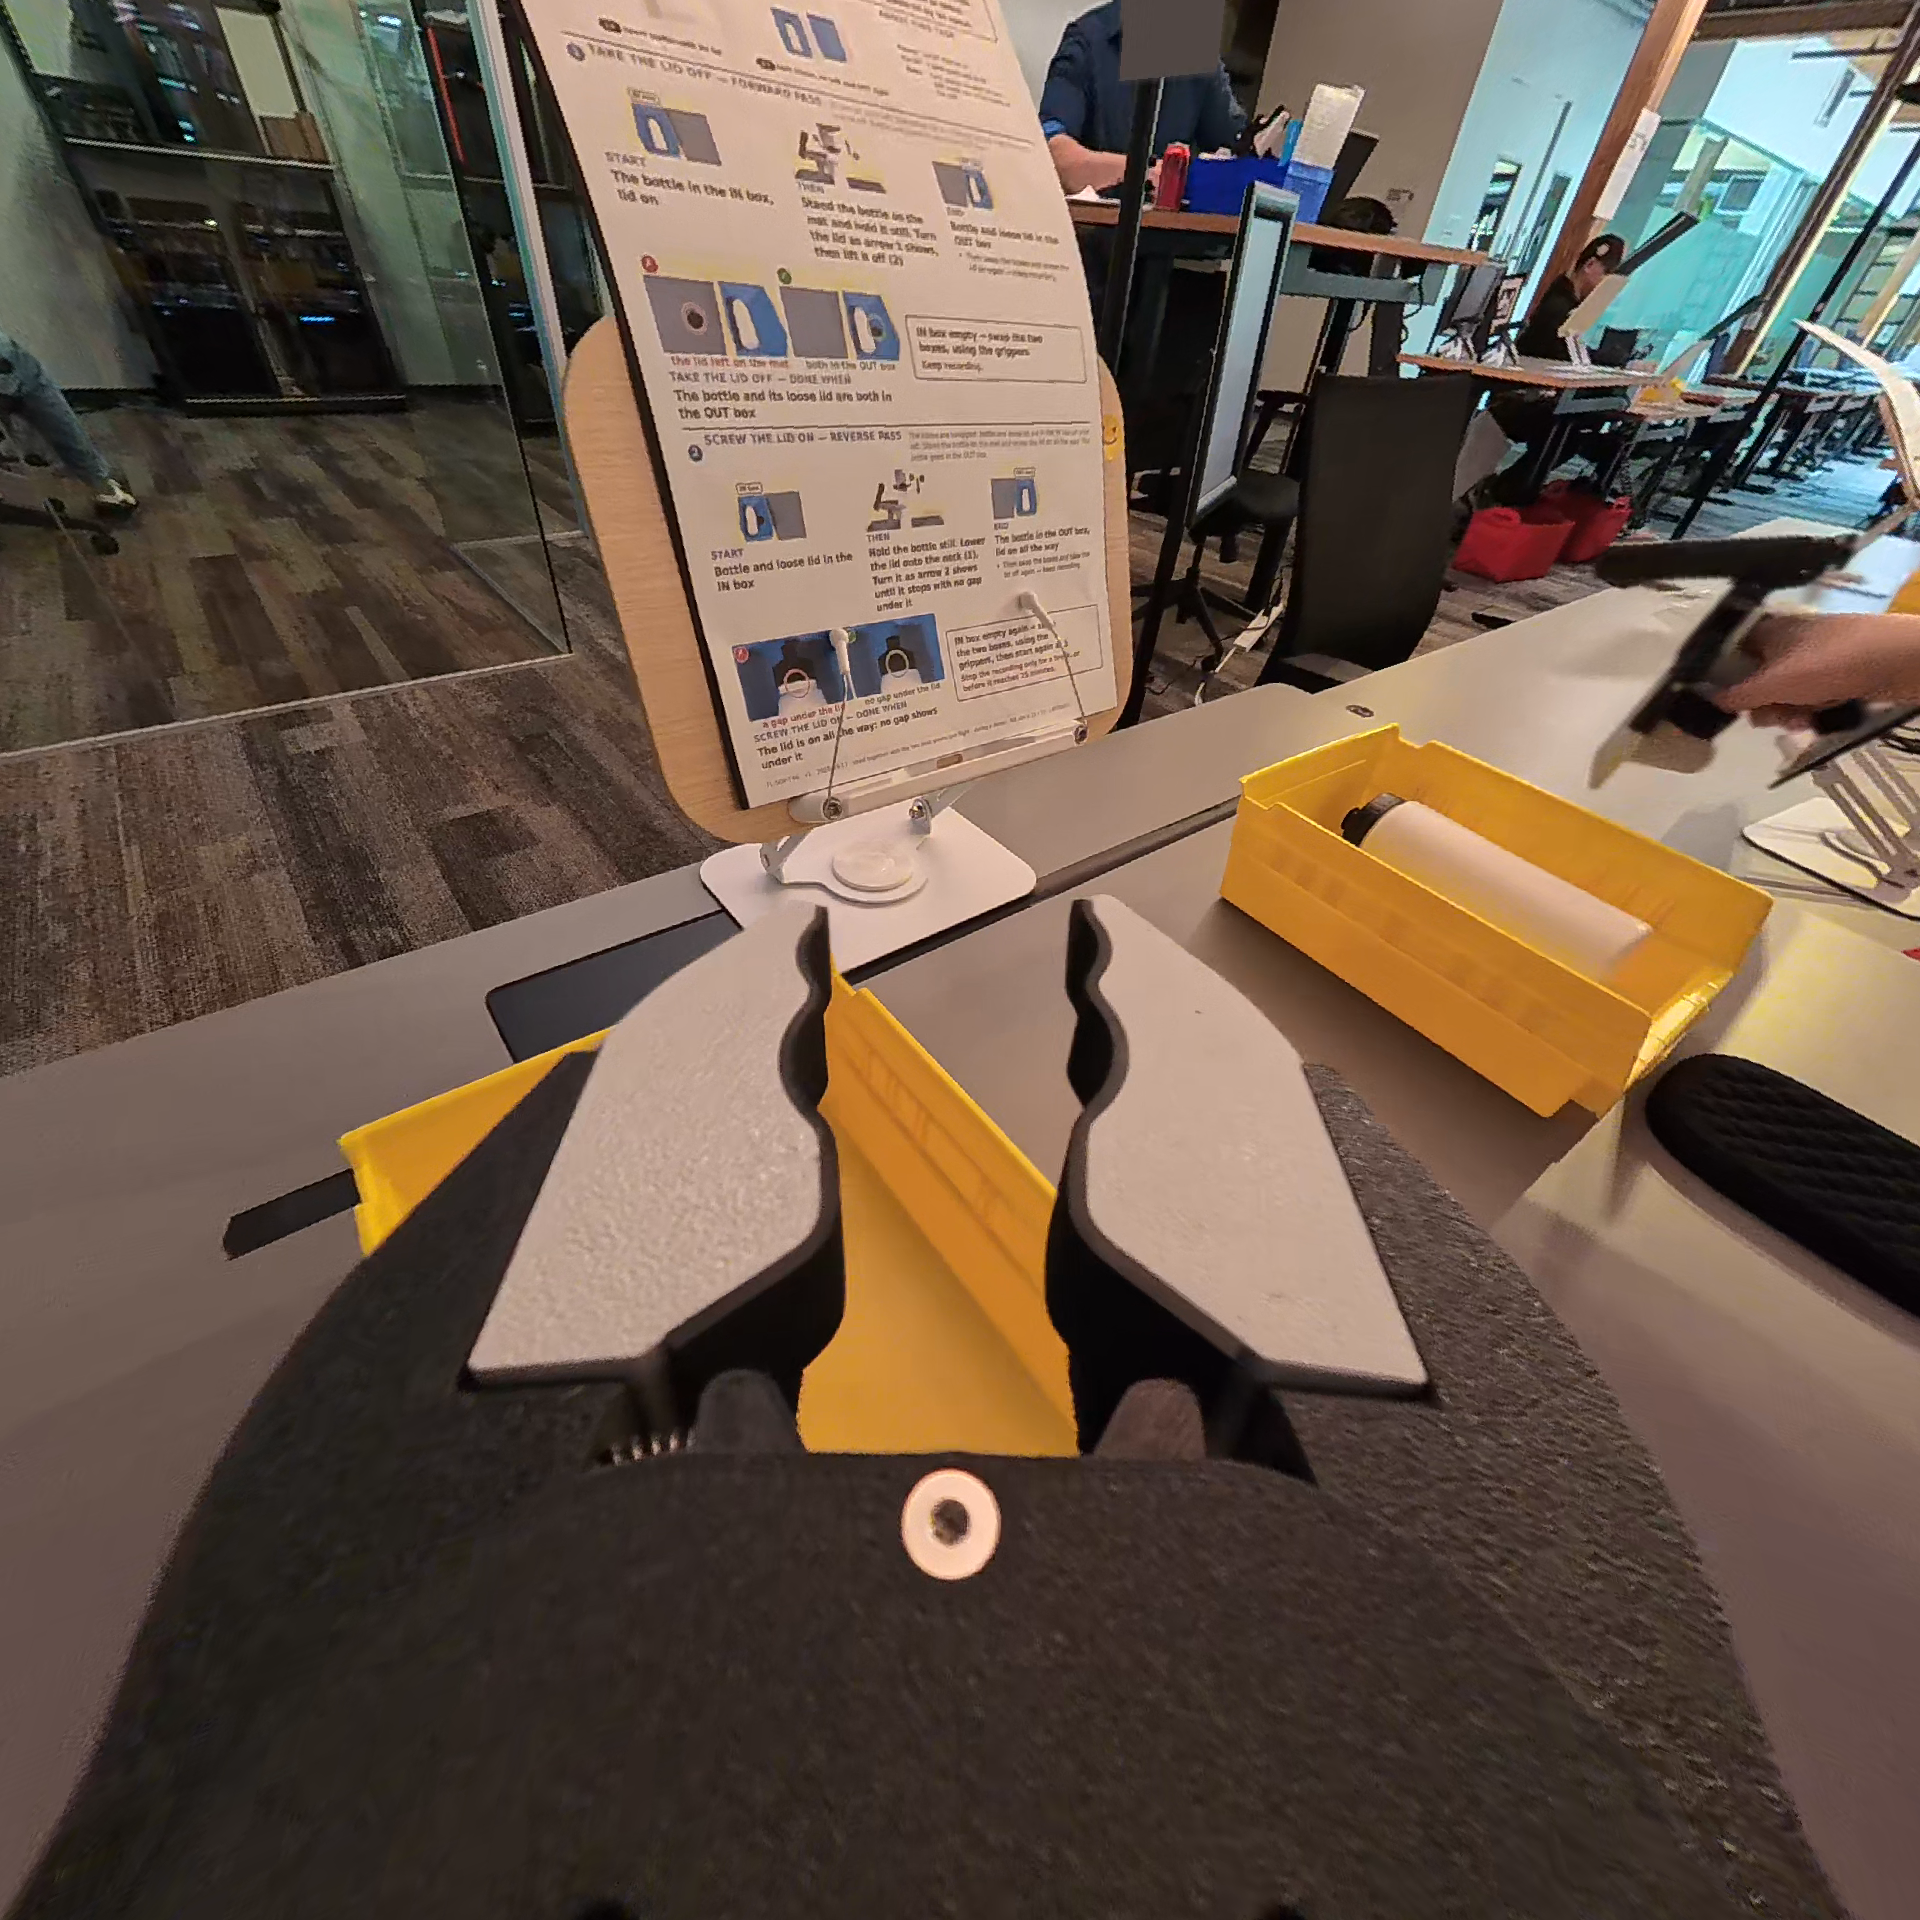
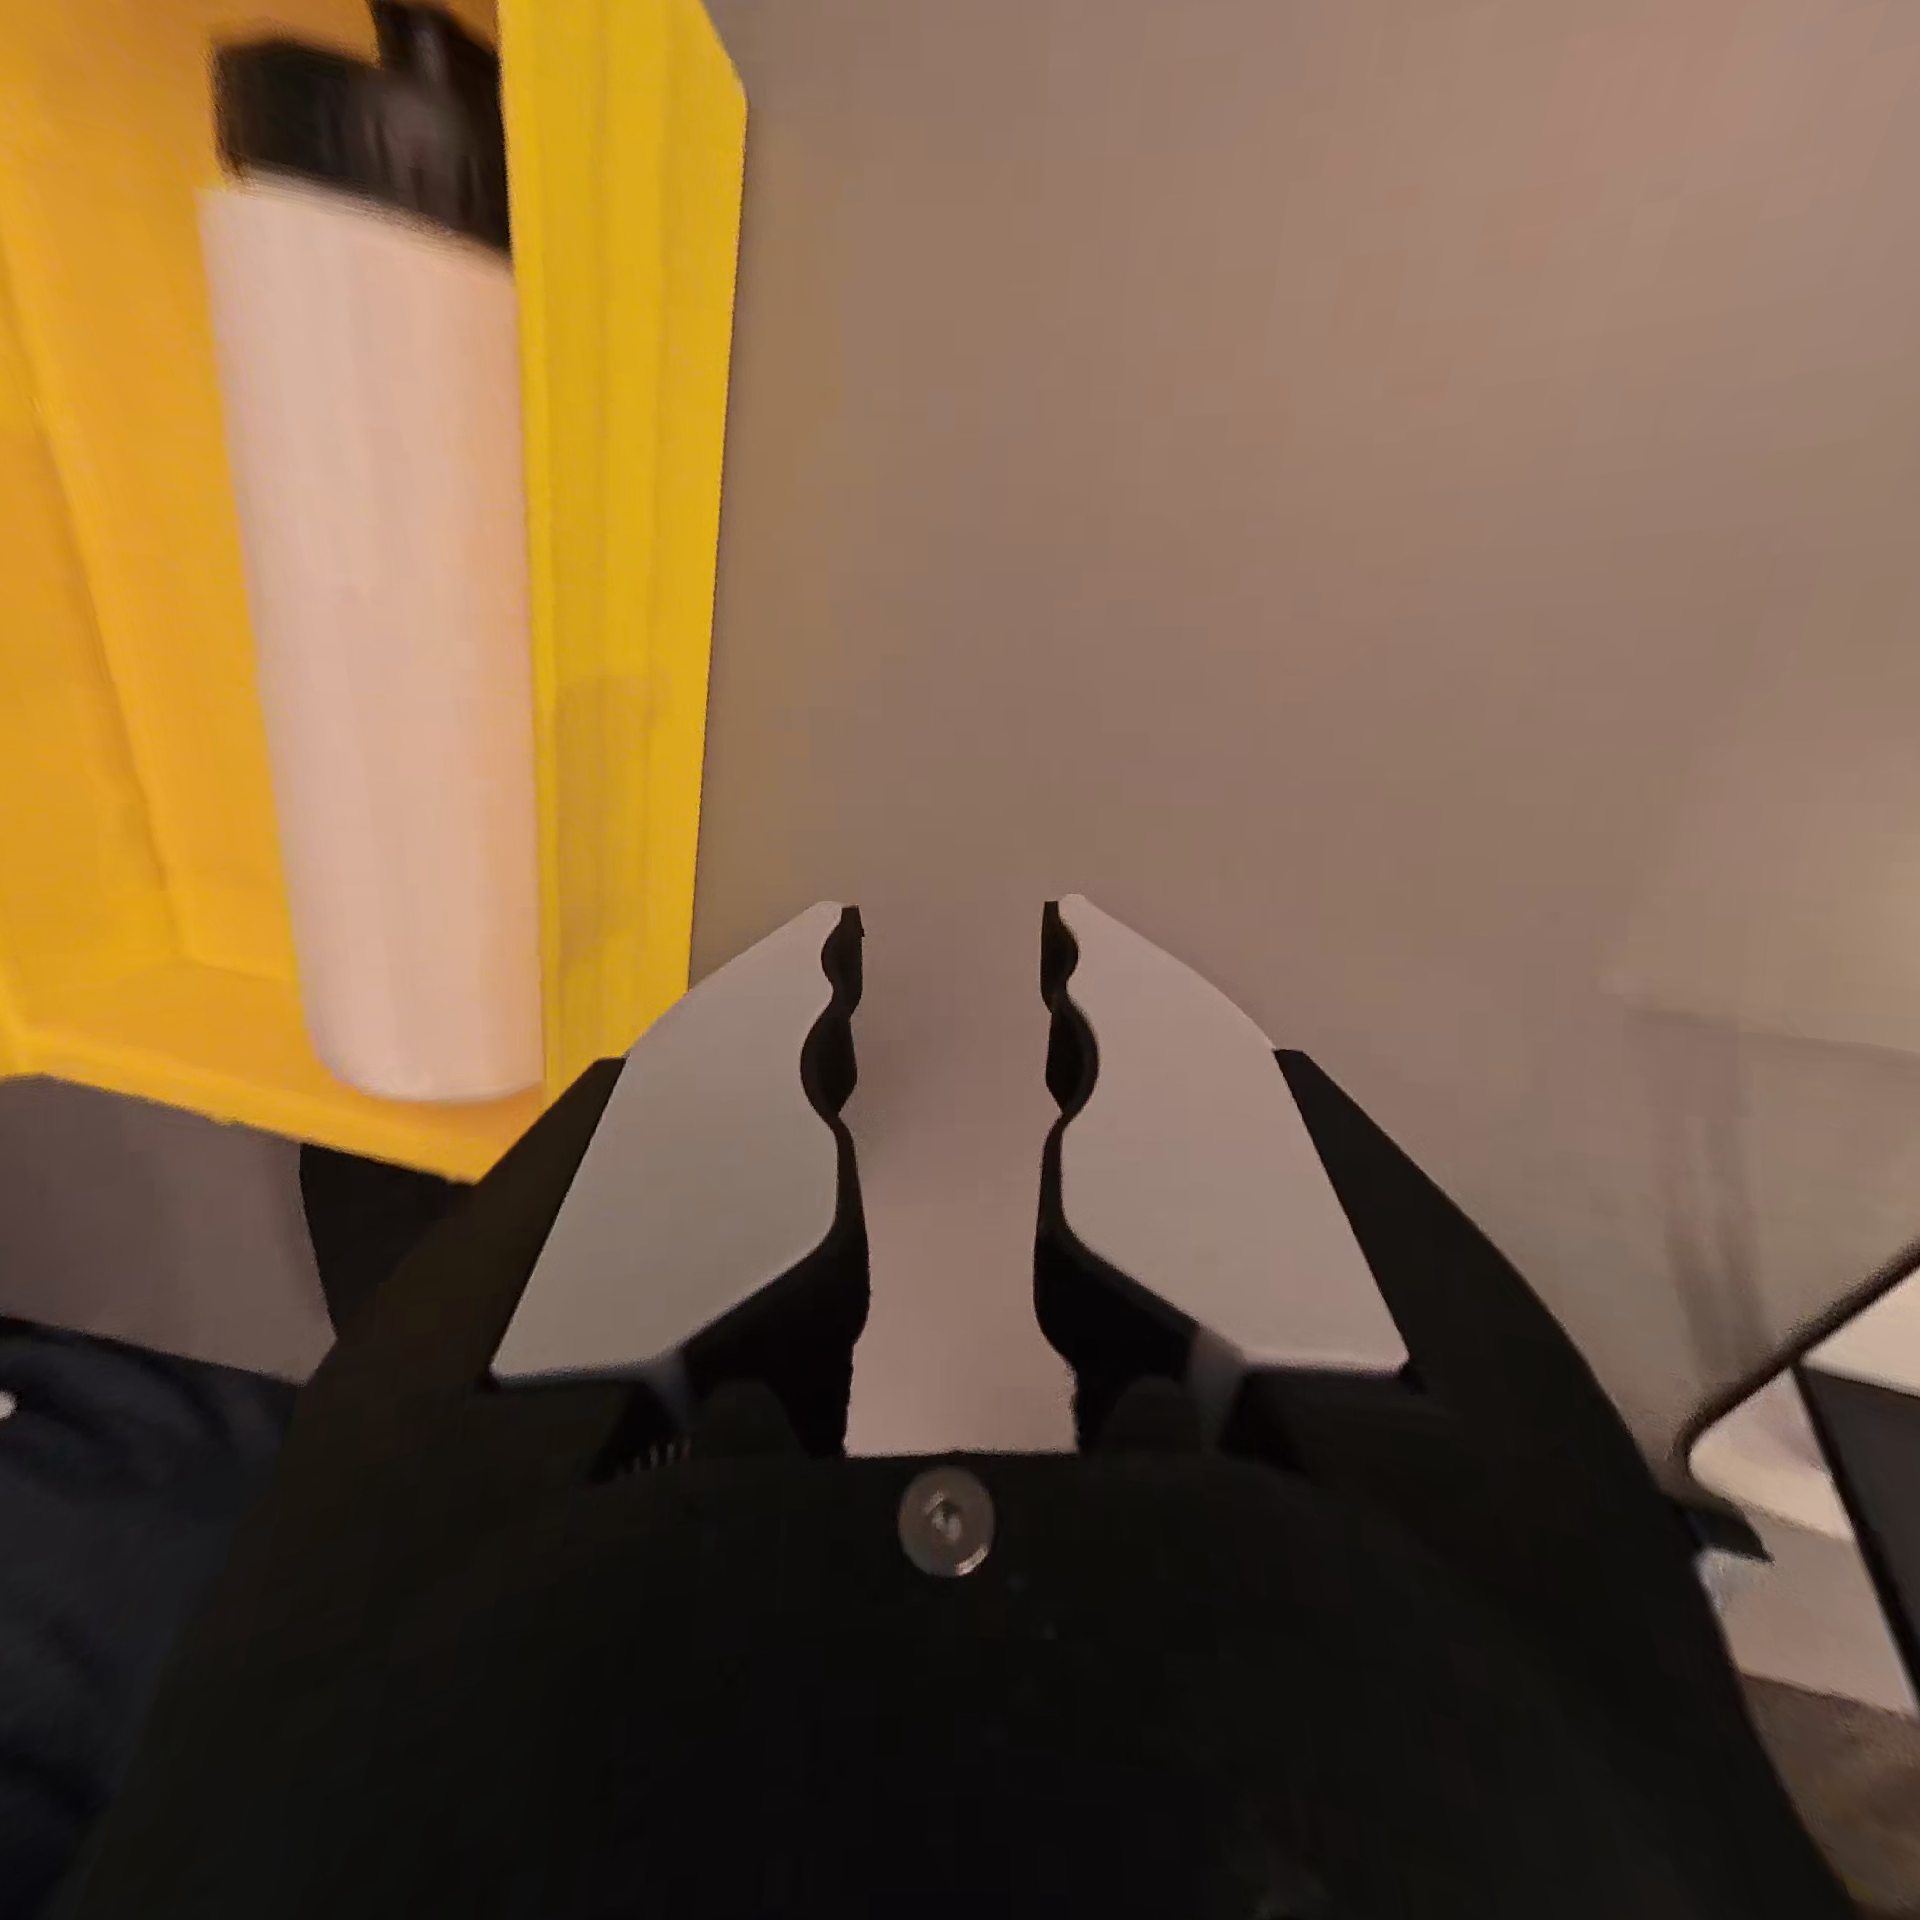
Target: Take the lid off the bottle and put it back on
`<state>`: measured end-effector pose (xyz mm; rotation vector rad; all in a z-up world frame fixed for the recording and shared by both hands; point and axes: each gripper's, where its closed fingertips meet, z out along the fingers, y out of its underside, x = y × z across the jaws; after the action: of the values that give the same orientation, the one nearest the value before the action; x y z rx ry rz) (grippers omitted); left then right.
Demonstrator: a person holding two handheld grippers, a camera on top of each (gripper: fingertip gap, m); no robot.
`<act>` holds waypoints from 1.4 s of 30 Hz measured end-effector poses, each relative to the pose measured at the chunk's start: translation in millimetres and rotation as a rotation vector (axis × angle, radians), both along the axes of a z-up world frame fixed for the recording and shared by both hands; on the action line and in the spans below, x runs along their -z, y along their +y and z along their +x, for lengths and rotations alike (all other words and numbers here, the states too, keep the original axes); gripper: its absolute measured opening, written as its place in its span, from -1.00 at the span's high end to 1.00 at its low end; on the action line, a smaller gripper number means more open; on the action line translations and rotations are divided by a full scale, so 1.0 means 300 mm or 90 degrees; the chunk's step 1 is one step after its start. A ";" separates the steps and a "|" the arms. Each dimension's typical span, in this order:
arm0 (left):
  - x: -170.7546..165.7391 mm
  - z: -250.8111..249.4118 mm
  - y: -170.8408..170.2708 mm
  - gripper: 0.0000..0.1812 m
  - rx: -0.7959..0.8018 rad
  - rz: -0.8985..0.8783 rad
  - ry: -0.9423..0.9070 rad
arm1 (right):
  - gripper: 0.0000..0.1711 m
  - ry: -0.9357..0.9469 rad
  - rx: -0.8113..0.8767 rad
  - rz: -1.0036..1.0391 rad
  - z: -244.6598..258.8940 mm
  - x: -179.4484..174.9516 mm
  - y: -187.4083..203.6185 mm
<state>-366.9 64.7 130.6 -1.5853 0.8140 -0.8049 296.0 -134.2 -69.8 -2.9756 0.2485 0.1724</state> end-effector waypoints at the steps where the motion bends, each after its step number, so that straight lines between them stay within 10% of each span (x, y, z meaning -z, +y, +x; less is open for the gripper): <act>1: 0.002 0.003 0.000 0.52 0.000 -0.001 0.002 | 0.60 -0.007 0.004 0.016 0.013 -0.001 0.038; 6: 0.010 0.010 0.007 0.52 -0.007 0.001 0.010 | 0.73 -0.125 0.044 0.025 0.165 -0.034 0.080; 17: 0.000 -0.027 0.023 0.53 -0.026 0.009 0.007 | 0.98 0.049 0.071 -0.199 -0.020 0.003 -0.431; 26: 0.026 0.012 0.020 0.53 -0.014 0.002 0.025 | 0.99 -0.131 -0.025 0.068 0.003 -0.057 -0.017; 33: 0.024 0.004 0.024 0.53 -0.020 0.003 0.029 | 0.98 -0.056 0.113 -0.228 0.071 -0.047 -0.300; 37: 0.024 -0.004 0.030 0.52 -0.021 -0.002 0.024 | 0.98 0.125 0.053 -0.096 -0.092 -0.040 -0.224; 42: 0.033 -0.014 0.037 0.52 -0.026 -0.011 0.028 | 0.98 0.011 0.060 0.058 -0.034 -0.067 -0.121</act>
<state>-371.2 75.7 120.7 -1.6346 0.8058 -0.7517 285.7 -170.4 -49.6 -2.8664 0.3708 0.1921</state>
